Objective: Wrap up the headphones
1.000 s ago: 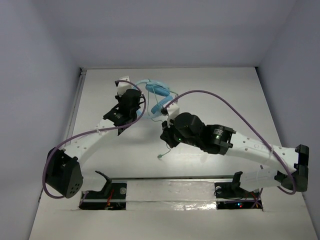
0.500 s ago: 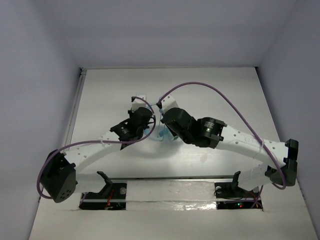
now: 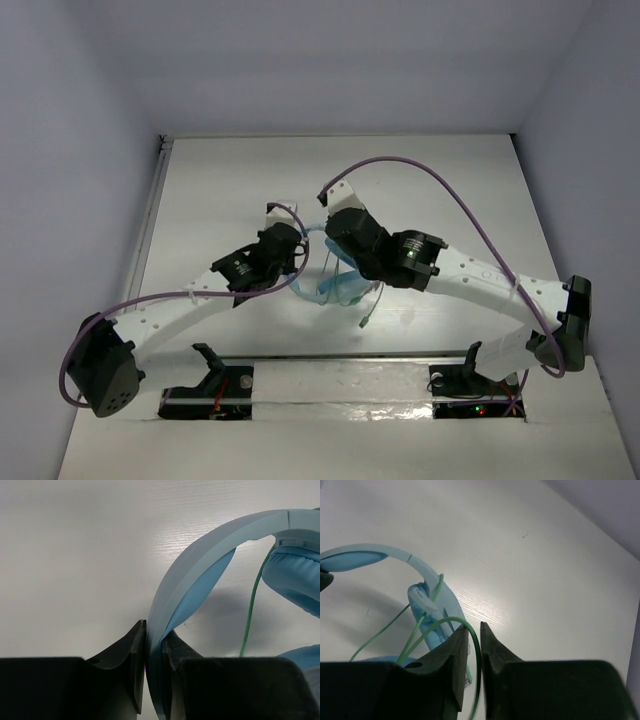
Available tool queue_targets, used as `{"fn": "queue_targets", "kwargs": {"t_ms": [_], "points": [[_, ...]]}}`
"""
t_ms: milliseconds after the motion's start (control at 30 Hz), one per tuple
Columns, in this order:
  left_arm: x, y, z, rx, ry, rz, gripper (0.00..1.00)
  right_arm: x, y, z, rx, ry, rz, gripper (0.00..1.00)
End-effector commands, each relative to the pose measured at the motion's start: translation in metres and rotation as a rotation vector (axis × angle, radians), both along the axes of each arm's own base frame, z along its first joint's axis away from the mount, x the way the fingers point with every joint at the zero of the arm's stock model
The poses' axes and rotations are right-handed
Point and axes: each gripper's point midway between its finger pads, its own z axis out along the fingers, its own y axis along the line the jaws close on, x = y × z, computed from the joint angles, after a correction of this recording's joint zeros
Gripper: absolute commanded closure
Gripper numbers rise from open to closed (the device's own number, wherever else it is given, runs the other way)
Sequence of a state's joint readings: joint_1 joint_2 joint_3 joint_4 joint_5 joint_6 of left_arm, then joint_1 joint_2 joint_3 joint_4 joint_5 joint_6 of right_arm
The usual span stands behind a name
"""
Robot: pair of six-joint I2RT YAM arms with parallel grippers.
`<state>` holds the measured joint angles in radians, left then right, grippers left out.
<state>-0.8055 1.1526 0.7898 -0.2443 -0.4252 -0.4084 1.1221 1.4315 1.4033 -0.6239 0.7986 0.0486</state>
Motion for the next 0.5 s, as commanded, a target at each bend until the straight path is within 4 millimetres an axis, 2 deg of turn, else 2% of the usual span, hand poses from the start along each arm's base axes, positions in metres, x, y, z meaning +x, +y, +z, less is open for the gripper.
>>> {"fn": "queue_targets", "kwargs": {"t_ms": [0,133,200,267,467], "points": [[0.001,-0.025,0.045,-0.157,-0.062,-0.051,1.0,0.009,0.0,0.011,0.075,-0.033,-0.018,0.81],[-0.011,-0.036,0.048,-0.196,-0.028,-0.141,1.0,0.016,-0.012,0.004,0.064,-0.043,-0.067,0.85],[-0.019,-0.043,0.053,-0.225,-0.015,-0.193,1.0,0.029,-0.028,0.003,0.06,-0.063,-0.139,0.85],[-0.024,-0.046,0.055,-0.222,0.0,-0.236,1.0,0.037,-0.035,0.009,0.087,-0.092,-0.174,0.84],[-0.033,-0.057,0.039,-0.172,0.096,-0.323,1.0,0.042,-0.021,0.022,0.139,-0.099,-0.127,0.77]]}}
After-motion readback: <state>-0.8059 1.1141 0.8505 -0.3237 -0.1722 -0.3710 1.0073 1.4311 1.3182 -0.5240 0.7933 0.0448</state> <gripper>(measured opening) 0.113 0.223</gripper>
